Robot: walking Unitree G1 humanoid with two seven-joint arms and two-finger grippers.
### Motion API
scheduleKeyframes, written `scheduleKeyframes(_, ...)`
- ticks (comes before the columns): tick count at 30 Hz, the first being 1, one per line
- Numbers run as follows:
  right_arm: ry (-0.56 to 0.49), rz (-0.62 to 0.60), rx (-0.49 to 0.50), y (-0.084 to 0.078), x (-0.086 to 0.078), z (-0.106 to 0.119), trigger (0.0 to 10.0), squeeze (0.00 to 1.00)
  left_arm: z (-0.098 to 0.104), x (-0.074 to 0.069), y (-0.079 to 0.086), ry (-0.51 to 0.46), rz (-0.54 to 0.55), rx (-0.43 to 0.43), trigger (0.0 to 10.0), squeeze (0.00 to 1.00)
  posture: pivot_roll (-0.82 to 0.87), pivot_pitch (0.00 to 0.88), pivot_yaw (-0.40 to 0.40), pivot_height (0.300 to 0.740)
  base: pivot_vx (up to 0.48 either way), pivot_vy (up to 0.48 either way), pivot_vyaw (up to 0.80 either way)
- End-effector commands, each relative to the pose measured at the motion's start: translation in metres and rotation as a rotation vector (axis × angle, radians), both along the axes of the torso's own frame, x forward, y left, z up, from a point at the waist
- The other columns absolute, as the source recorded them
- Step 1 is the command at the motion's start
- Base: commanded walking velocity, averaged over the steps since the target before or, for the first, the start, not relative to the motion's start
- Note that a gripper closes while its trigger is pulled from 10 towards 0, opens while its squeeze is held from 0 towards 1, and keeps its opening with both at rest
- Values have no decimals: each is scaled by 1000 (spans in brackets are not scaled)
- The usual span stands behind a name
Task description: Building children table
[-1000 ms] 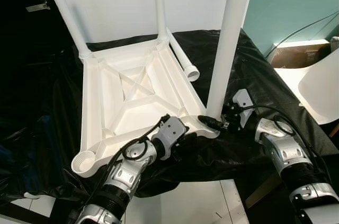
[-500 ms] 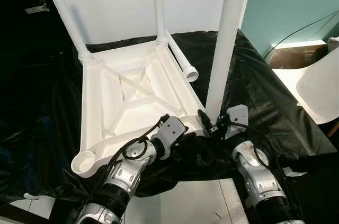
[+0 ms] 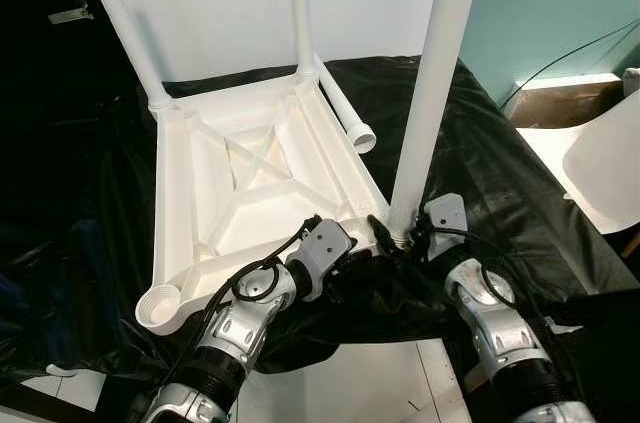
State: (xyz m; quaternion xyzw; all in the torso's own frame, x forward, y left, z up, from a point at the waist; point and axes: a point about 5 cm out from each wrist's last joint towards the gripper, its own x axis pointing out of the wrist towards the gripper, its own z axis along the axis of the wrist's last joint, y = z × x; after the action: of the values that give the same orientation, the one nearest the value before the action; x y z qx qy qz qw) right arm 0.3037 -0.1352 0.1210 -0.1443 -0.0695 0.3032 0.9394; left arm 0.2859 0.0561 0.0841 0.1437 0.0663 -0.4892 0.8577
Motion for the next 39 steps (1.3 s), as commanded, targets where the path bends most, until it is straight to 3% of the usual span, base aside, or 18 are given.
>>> scheduleKeyframes(1, -13, 103, -35, 0, 6, 9, 10000, 0, -30, -13, 8, 131, -24, 84, 10000, 0, -78, 0, 45, 740, 0, 0, 0)
scheduleKeyframes(6, 80, 223, -127, -10, 13, 9, 10000, 0, -28, -12, 7, 128, -22, 80, 10000, 0, -68, 0, 39, 740, 0, 0, 0)
scheduleKeyframes(11, 130, 265, -150, -13, 13, 5, 10000, 0, -29, -13, 8, 128, -15, 79, 10000, 0, -63, 0, 37, 740, 0, 0, 0)
scheduleKeyframes(12, 148, 271, -131, -14, 13, 4, 0, 0, -29, -14, 9, 128, -13, 80, 10000, 0, -63, 0, 37, 740, 0, 0, 0)
scheduleKeyframes(18, 201, 282, -42, -15, 14, 1, 0, 0, -29, -14, 10, 128, -10, 81, 10000, 0, -63, 0, 40, 740, 0, 0, 0)
scheduleKeyframes(24, 234, 283, -17, -8, 4, -10, 0, 0, -28, -13, 9, 126, -12, 80, 10000, 0, -66, 0, 41, 740, 0, 0, 0)
scheduleKeyframes(26, 210, 164, 63, 3, -2, -19, 0, 0, -29, -14, 8, 126, -15, 80, 10000, 0, -76, 0, 39, 740, 0, 0, 0)
scheduleKeyframes(27, 210, 164, 63, 3, -2, -19, 0, 0, -29, -14, 8, 126, -15, 80, 10000, 0, -76, 0, 39, 740, 0, 0, 0)
scheduleKeyframes(28, 184, 54, 125, 12, -6, -23, 0, 0, -29, -14, 7, 127, -17, 81, 10000, 0, -70, 0, 38, 740, 0, 0, 0)
scheduleKeyframes(29, 184, 54, 125, 12, -6, -23, 0, 0, -29, -14, 7, 127, -17, 81, 10000, 0, -70, 0, 38, 740, 0, 0, 0)
scheduleKeyframes(31, 136, -86, 199, 22, -14, -26, 0, 0, -28, -15, 5, 127, -20, 74, 10000, 0, -68, 0, 39, 740, 0, 0, 0)
scheduleKeyframes(35, 48, -231, 185, 18, -13, -22, 0, 0, -29, -14, 7, 127, -19, 81, 10000, 0, -71, 0, 42, 740, 0, 0, 0)
scheduleKeyframes(39, 34, -265, 180, 16, -13, -21, 0, 0, -29, -14, 7, 126, -22, 85, 10000, 0, -68, 0, 41, 740, 0, 0, 0)
